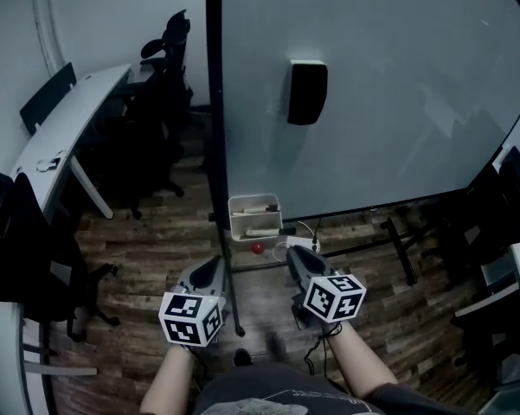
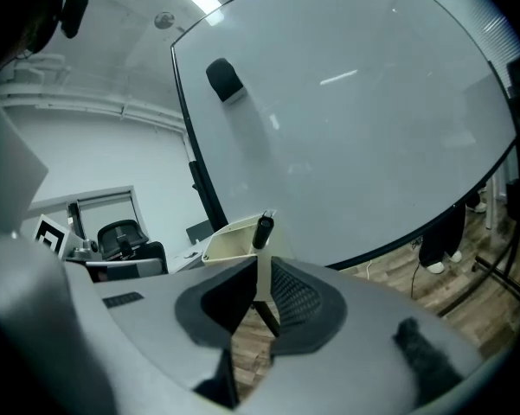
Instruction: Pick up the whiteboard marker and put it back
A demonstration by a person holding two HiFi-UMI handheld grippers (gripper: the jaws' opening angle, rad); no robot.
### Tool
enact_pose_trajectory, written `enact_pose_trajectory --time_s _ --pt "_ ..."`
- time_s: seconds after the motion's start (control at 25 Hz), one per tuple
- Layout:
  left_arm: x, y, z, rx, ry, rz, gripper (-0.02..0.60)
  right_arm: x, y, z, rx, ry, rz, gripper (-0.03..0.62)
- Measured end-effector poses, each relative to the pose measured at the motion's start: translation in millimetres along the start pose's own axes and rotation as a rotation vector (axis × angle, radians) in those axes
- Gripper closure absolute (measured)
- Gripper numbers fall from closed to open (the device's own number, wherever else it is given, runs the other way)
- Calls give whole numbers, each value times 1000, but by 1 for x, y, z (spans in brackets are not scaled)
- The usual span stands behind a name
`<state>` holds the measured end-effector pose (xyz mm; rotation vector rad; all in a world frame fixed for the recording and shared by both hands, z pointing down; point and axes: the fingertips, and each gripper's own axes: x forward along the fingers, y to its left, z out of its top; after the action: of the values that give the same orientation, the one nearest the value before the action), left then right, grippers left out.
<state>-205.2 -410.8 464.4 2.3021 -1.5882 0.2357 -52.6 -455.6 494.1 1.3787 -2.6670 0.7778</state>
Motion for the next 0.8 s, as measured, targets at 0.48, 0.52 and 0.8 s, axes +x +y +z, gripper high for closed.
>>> enact_pose_trajectory --time_s 0.48,0.52,0.8 --pt "29 15 6 11 14 -48 568 32 1 15 47 -44 14 467" --pt "31 16 7 12 14 -50 568 34 2 17 49 -48 15 467" --pt "37 20 12 14 11 -53 568 44 2 25 27 -47 4 468"
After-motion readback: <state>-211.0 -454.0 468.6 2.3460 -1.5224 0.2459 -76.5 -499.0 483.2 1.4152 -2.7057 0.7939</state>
